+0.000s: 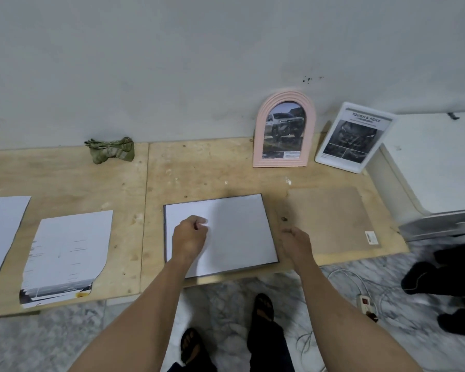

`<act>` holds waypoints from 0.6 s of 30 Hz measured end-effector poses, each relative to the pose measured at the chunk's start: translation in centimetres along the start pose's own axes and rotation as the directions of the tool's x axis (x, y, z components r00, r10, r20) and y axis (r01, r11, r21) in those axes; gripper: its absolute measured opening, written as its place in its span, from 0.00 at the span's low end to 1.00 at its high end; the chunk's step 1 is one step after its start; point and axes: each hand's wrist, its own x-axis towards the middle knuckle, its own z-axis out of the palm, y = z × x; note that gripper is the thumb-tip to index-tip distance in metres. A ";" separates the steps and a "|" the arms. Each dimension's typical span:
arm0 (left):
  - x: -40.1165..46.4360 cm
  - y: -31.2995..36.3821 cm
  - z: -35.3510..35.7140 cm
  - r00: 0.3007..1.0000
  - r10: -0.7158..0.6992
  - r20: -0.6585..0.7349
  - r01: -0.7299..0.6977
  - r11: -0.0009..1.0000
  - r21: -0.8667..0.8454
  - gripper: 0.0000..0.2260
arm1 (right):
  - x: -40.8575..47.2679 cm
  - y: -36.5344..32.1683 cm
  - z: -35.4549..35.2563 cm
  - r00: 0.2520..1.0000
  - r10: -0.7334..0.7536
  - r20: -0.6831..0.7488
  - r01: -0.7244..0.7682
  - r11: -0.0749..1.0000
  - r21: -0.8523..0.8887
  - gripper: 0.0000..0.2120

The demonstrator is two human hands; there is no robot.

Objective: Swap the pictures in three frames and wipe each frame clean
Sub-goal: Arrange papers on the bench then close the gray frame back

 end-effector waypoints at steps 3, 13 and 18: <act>-0.5 4.2 3.6 0.995 0.009 0.102 -0.010 1.000 0.012 0.11 | 1.9 -0.1 -3.0 1.000 -0.019 -0.010 0.019 0.998 -0.056 0.11; -1.1 15.6 16.9 0.877 -0.216 0.430 0.197 0.976 0.088 0.08 | 12.7 1.6 -18.0 0.990 0.011 -0.142 -0.057 0.944 -0.324 0.20; -2.0 16.5 20.2 0.941 -0.240 0.238 0.182 0.953 0.244 0.07 | 15.1 3.0 -22.0 0.988 0.056 -0.142 -0.112 0.899 -0.423 0.20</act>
